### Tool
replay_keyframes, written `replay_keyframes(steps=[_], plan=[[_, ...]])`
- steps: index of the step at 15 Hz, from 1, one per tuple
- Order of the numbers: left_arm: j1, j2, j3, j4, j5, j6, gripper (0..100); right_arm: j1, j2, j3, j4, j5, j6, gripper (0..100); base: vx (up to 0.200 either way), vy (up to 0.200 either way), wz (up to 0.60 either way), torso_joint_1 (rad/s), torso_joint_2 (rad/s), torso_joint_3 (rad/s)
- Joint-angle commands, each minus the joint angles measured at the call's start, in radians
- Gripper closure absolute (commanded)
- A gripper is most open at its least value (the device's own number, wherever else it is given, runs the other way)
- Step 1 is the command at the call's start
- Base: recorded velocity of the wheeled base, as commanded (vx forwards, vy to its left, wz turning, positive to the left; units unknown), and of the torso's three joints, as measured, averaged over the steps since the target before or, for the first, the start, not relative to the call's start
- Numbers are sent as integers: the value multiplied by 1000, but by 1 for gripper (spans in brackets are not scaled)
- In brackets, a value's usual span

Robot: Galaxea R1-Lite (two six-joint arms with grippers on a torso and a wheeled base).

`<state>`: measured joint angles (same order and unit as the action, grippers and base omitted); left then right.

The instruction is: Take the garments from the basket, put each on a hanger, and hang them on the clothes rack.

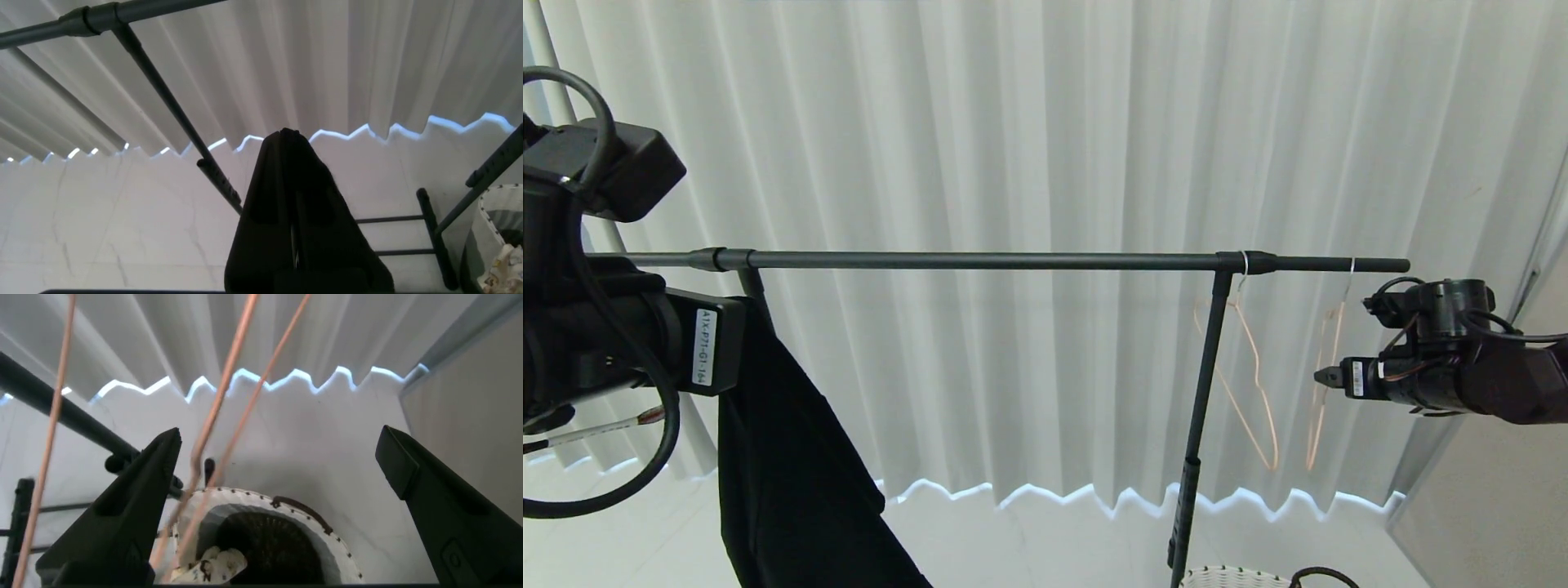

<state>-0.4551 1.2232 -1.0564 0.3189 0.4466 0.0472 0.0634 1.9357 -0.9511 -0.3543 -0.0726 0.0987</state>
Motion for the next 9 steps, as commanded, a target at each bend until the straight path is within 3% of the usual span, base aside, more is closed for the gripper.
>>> replay_keyframes(steps=[1, 9], plan=[[0, 1, -1, 0, 0, 0, 100, -10, 8, -2, 0, 2, -1, 0, 0, 0, 0, 0, 0, 0], [0, -2, -2, -1, 1, 0, 100, 24, 72, -38, -32, 0, 12, 0, 0, 0, 0, 0, 0, 0]])
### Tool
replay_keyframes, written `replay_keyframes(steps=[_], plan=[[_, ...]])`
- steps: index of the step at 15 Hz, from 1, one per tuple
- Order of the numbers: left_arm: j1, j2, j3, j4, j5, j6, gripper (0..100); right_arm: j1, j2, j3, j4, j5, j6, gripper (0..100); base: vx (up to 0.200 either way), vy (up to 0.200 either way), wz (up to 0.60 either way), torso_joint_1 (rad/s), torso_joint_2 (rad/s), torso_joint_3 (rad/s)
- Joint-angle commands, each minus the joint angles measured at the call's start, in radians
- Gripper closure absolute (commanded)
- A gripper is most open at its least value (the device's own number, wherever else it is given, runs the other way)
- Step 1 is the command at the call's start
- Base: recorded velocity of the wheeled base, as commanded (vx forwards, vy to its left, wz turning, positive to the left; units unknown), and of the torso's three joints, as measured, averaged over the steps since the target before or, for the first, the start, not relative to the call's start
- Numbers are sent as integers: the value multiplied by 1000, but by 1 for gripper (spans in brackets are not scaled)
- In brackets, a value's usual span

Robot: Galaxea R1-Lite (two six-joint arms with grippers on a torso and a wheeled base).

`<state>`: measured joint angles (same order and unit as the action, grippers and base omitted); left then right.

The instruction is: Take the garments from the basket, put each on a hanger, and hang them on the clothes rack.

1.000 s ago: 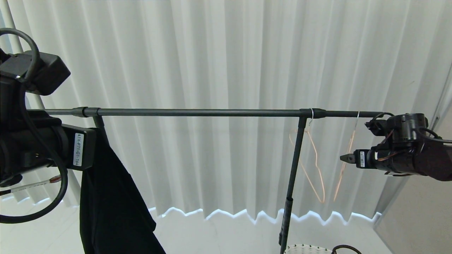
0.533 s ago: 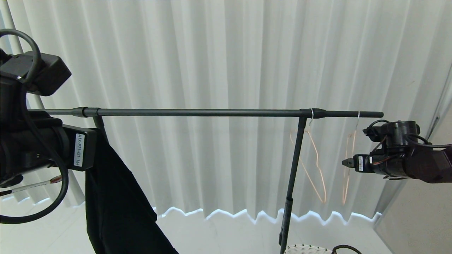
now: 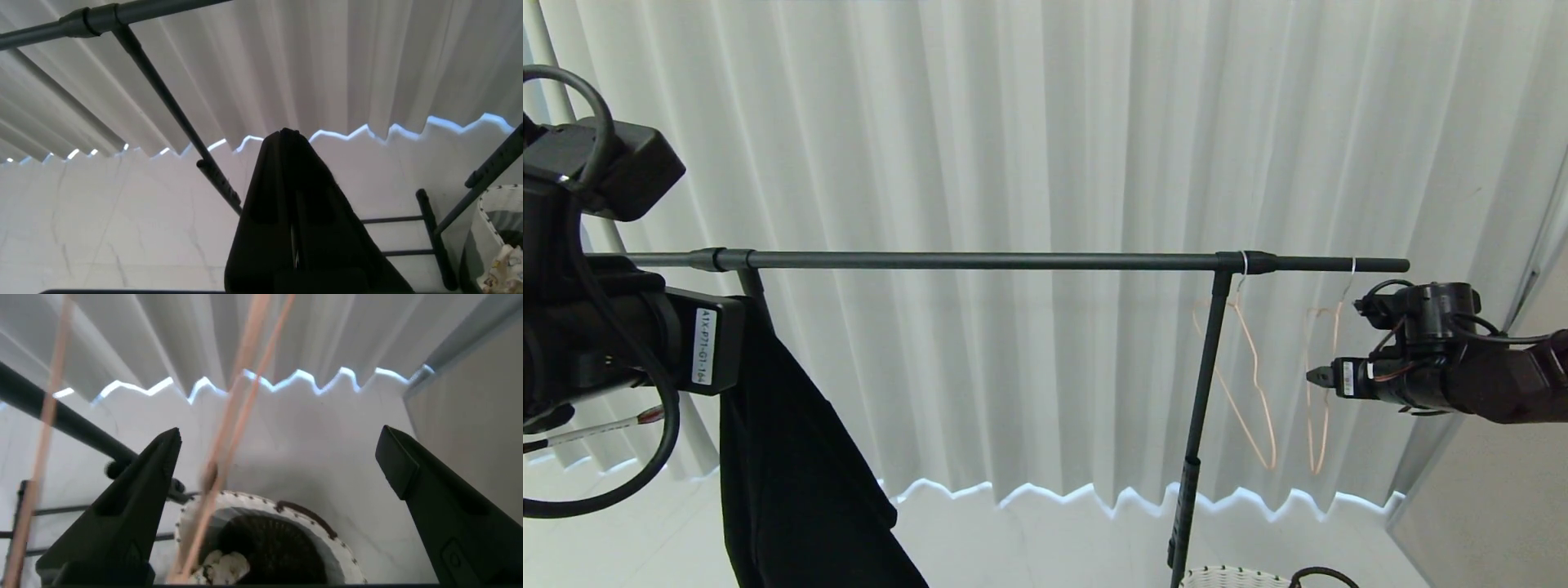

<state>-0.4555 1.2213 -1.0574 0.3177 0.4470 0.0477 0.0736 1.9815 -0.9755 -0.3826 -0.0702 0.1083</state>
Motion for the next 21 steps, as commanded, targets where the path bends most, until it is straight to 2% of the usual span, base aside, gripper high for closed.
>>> replay_keyframes(steps=[1, 5, 8, 16, 17, 21], plan=[[0, 0, -1, 0, 1, 0, 100, 25, 37, -23, -10, -2, 5, 0, 0, 0, 0, 0, 0, 0], [0, 0, 4, 0, 1, -2, 100, 40, 92, -95, -10, -5, 10, 0, 0, 0, 0, 0, 0, 0], [0, 0, 4, 0, -1, -2, 100, 35, 120, -103, -10, -6, 57, 0, 0, 0, 0, 0, 0, 0], [0, 1, 4, 0, -1, -2, 100, 15, 129, -112, -10, -5, 62, 0, 0, 0, 0, 0, 0, 0], [0, 1, 4, 0, 1, -2, 100, 15, 129, -112, -10, -5, 60, 100, 0, 0, 0, 0, 0, 0], [0, 0, 2, 0, 1, -2, 100, 8, 128, -115, -10, -3, 59, 100, 0, 0, 0, 0, 0, 0]])
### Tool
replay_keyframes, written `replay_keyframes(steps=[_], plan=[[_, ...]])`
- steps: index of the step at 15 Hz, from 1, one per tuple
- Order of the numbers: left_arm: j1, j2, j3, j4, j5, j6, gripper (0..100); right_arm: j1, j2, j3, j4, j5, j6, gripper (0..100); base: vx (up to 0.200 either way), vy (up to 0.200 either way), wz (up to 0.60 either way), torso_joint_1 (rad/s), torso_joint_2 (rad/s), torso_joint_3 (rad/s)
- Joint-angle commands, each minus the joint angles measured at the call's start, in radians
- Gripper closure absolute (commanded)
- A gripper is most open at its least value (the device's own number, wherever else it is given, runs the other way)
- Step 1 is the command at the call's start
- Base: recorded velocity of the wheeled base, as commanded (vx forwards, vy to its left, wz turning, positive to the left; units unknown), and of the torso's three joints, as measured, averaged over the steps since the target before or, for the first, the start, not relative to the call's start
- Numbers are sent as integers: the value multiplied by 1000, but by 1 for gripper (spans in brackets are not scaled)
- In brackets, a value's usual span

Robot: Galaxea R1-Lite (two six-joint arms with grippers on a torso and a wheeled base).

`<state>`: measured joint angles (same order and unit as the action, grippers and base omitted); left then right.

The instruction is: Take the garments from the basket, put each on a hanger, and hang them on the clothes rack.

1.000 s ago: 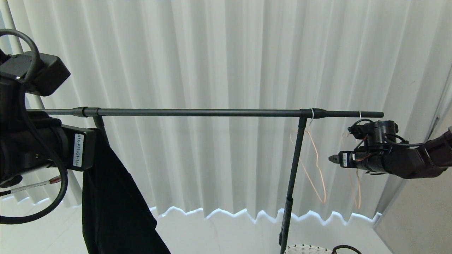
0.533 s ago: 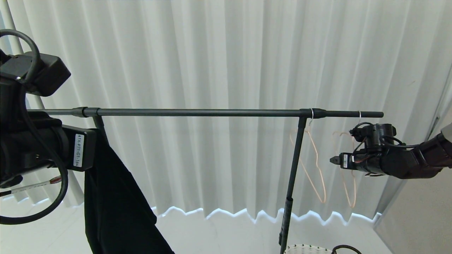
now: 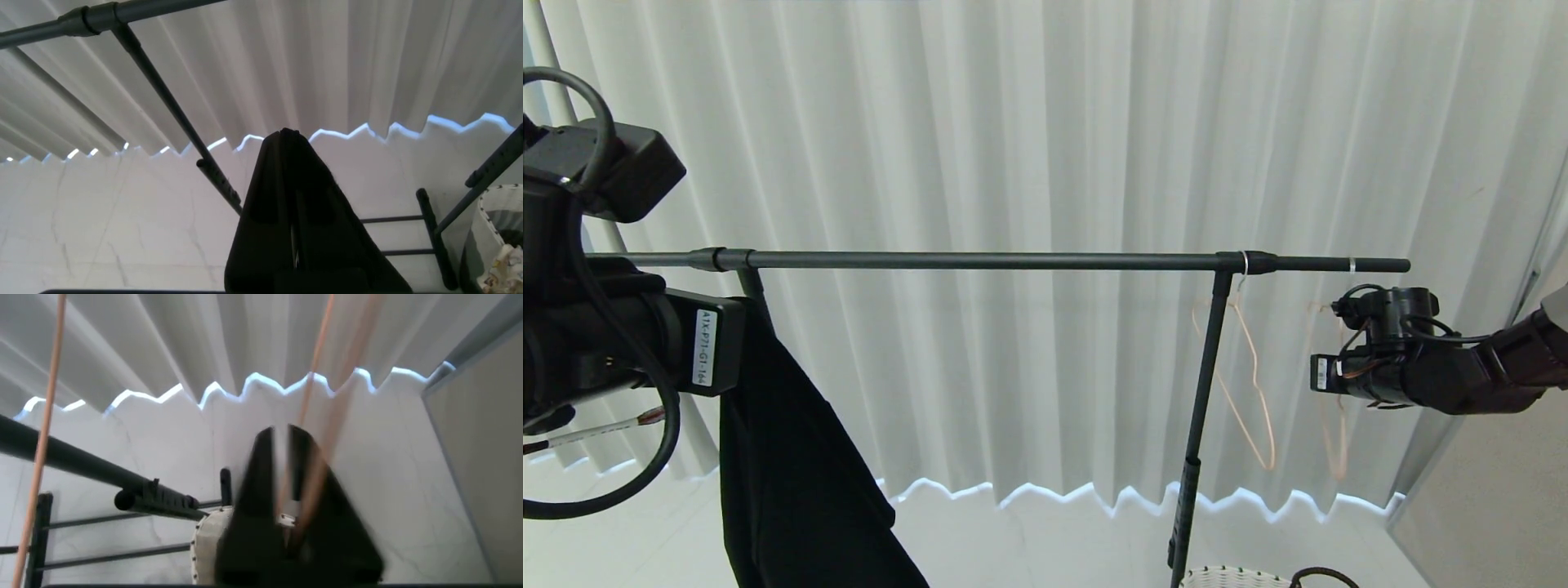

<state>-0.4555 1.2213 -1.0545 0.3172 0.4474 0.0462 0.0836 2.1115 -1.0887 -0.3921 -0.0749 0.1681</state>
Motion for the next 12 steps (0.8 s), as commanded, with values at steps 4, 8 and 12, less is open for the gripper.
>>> replay_keyframes(steps=[4, 8, 12], plan=[[1, -2, -1, 0, 0, 1, 100, -8, -19, -2, -4, 4, -4, 100, 0, 0, 0, 0, 0, 0], [1, -2, -2, 0, 0, 1, 100, -5, -70, 7, -11, 6, -4, 100, 0, 0, 0, 0, 0, 0], [1, -23, -1, 0, 0, 1, 100, -4, -151, 61, -80, 6, -5, 100, 0, 0, 0, 0, 0, 0]])
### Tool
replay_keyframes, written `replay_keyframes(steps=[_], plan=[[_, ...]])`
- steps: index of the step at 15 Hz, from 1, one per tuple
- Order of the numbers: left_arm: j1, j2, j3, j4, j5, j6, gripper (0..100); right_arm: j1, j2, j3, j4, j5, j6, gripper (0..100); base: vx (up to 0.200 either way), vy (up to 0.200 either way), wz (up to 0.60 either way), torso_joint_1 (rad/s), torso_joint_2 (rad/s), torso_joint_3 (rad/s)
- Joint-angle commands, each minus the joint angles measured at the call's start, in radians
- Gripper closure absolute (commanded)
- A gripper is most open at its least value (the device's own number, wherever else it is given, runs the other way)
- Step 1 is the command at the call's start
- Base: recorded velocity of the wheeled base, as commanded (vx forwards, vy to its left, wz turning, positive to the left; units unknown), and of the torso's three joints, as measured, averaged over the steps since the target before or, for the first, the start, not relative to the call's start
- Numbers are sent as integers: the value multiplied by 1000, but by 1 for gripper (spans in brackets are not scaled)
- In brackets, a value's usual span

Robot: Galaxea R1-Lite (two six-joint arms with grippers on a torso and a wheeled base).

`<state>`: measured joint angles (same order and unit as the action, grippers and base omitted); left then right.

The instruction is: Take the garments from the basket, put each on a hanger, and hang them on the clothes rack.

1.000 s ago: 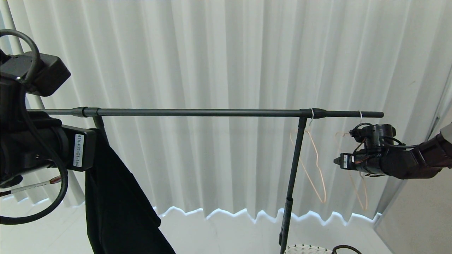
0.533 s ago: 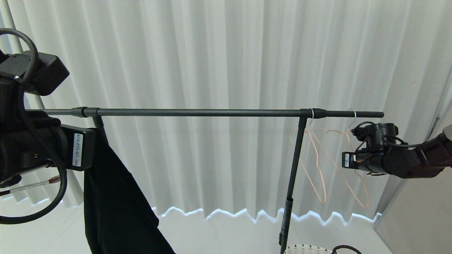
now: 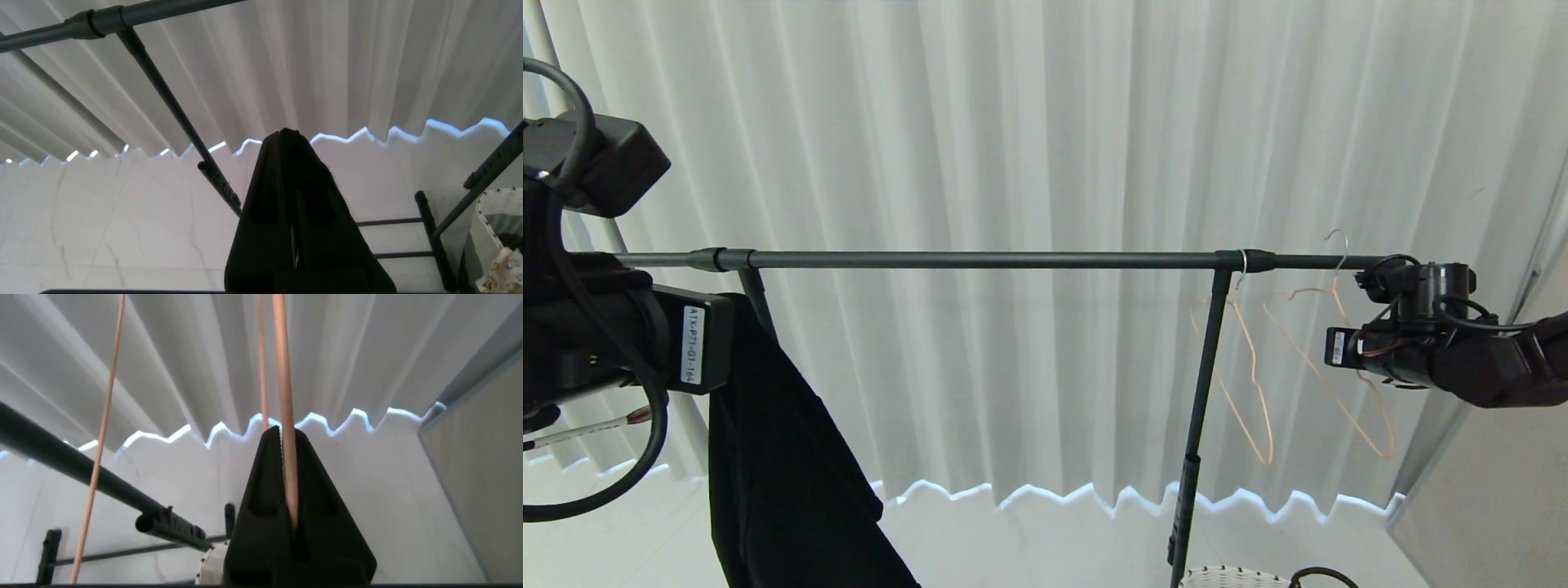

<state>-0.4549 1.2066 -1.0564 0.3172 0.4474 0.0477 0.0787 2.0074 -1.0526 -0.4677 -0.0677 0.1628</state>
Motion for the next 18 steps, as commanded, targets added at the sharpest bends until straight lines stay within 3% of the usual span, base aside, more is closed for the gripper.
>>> replay_keyframes(steps=[1, 7, 11, 14, 18], plan=[[-1, -12, 1, 0, 0, 0, 100, 1, -64, 43, -23, -1, -2, 100, 0, 0, 0, 0, 0, 0], [-1, -25, 1, 0, 2, 0, 100, 6, -208, 220, -137, -1, -46, 100, 0, 0, 0, 0, 0, 0], [-1, -58, 12, 0, 2, 0, 100, 18, -242, 309, -328, -1, -111, 100, 0, 0, 0, 0, 0, 0], [-1, -78, 30, 0, 2, 1, 100, 16, -314, 361, -345, -1, -132, 100, 0, 0, 0, 0, 0, 0], [-1, -68, 35, 0, 2, 1, 100, 18, -447, 467, -345, -1, -169, 100, -200, 0, 0, 9, 4, 2]])
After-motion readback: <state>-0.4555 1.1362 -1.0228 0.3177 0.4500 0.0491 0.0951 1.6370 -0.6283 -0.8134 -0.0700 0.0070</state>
